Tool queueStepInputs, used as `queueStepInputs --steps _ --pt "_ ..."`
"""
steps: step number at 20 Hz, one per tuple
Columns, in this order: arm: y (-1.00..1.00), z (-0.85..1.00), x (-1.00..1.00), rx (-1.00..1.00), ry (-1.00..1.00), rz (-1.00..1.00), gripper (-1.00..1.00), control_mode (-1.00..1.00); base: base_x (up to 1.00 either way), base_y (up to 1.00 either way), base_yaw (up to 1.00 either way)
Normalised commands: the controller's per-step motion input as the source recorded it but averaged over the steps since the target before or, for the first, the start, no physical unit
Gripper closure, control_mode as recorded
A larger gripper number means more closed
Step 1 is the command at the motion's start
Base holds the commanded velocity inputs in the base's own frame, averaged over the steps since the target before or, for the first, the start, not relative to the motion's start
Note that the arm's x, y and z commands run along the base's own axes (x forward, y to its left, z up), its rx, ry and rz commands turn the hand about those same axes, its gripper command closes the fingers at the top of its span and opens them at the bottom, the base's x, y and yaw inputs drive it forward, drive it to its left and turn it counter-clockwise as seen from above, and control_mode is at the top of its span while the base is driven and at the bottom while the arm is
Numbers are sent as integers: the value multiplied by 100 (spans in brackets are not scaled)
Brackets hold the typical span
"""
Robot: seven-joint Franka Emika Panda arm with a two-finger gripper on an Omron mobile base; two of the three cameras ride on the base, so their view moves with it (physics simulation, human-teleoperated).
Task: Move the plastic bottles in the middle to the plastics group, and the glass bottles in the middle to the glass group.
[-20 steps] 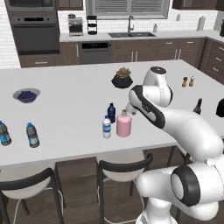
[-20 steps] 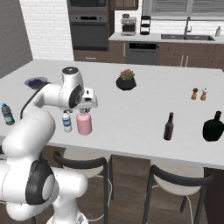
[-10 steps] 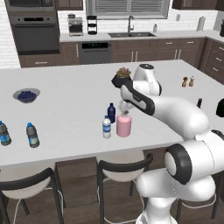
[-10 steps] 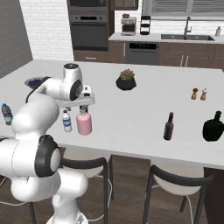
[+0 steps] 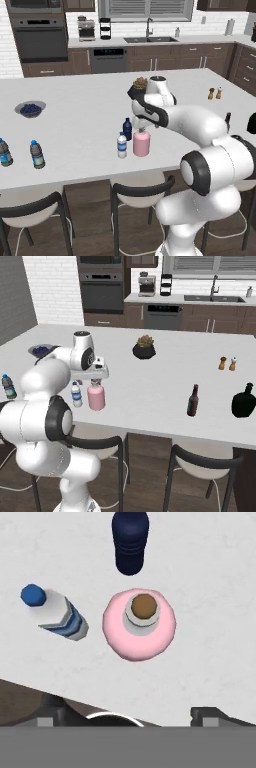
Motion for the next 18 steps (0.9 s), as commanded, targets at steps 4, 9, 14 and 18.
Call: queueStepInputs --steps 4,9,14,18 --pt "0 -26 28 0 0 -9 -100 -100 0 0 0" --pt "1 -12 18 0 0 -3 -100 -100 0 0 0" --pt "3 -7 23 0 0 0 -100 -100 0 0 0" --pt "9 0 37 0 0 0 -100 -100 0 0 0"
